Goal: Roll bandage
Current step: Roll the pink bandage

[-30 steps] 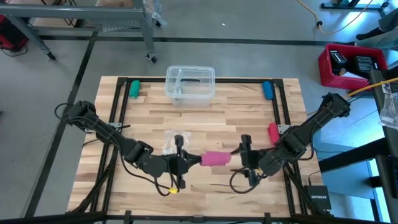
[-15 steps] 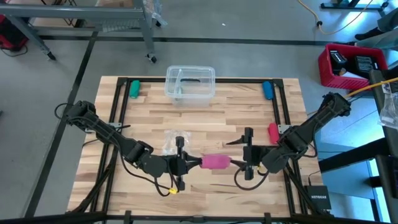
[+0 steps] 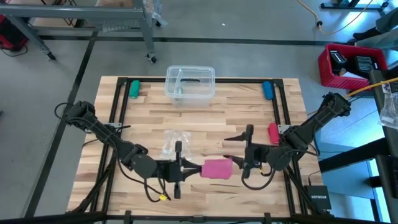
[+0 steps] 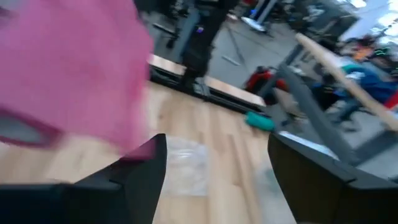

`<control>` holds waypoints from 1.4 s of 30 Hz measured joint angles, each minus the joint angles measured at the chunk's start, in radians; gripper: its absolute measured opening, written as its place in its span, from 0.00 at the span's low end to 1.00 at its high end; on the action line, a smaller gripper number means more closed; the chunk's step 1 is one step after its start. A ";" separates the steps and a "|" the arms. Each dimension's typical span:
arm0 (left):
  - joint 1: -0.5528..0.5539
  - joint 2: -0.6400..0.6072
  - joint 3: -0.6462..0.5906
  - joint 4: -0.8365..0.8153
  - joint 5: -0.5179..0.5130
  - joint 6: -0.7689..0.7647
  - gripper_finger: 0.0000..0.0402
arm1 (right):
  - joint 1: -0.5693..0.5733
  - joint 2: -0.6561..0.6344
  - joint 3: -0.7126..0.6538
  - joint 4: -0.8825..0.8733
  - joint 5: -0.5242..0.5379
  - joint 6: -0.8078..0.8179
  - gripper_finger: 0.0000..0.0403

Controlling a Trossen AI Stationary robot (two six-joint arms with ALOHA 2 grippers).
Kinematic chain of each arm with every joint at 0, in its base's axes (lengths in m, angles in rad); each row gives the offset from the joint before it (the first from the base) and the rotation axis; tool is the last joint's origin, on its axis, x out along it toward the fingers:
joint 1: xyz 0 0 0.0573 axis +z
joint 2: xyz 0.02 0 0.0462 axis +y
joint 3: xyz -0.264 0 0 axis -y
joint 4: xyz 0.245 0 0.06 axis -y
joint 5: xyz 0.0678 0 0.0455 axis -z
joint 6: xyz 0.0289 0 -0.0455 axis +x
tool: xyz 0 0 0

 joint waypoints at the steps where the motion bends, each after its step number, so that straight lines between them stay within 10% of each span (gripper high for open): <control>1: -0.002 -0.001 0.000 0.015 0.013 0.003 0.01 | 0.000 0.000 0.000 -0.001 0.024 -0.011 0.70; 13: 0.002 -0.004 0.000 0.030 0.044 0.006 0.01 | 0.001 -0.001 0.000 -0.119 0.219 -0.042 0.70; 22: 0.025 -0.004 0.000 -0.011 -0.042 -0.048 0.01 | 0.009 -0.005 -0.097 -0.392 0.106 0.364 0.70; 36: 0.125 -0.014 -0.171 0.141 0.127 -0.244 0.01 | 0.019 -0.147 -0.791 1.022 -0.002 0.214 0.70; 42: 0.178 -0.015 -0.281 0.254 0.139 -0.383 0.01 | 0.019 -0.140 -0.833 1.180 -0.068 0.213 0.70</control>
